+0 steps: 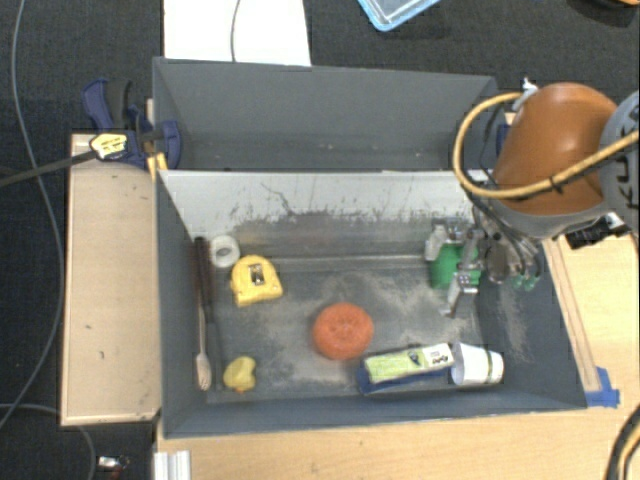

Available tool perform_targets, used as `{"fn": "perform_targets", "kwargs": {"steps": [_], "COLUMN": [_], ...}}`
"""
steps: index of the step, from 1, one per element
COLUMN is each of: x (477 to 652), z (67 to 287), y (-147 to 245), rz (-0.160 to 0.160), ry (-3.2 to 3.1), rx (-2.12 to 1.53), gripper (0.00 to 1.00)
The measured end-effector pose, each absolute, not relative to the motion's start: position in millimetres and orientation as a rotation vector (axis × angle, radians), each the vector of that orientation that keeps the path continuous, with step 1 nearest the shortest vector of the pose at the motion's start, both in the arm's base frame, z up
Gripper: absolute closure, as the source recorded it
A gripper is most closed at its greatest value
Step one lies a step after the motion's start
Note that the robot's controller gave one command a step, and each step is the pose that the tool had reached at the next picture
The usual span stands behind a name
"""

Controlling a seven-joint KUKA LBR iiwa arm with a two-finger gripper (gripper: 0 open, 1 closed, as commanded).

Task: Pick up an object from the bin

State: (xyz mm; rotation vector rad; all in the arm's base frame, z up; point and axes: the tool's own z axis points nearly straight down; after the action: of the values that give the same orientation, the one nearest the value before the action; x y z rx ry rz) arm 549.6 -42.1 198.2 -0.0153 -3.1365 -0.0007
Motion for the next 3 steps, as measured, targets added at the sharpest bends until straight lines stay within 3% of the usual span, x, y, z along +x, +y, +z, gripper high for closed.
{"fn": "perform_targets", "kwargs": {"steps": [1, 2, 3], "x": [551.2, 506.7, 502.2], "z": [203, 129, 104], "y": [-42, -27, -34], "rz": [0.0, -0.001, -0.002], "ry": [-3.145, -3.147, -3.151], "rx": [-0.013, -0.096, -0.033], "gripper": [0.0, 0.0, 0.0]}}
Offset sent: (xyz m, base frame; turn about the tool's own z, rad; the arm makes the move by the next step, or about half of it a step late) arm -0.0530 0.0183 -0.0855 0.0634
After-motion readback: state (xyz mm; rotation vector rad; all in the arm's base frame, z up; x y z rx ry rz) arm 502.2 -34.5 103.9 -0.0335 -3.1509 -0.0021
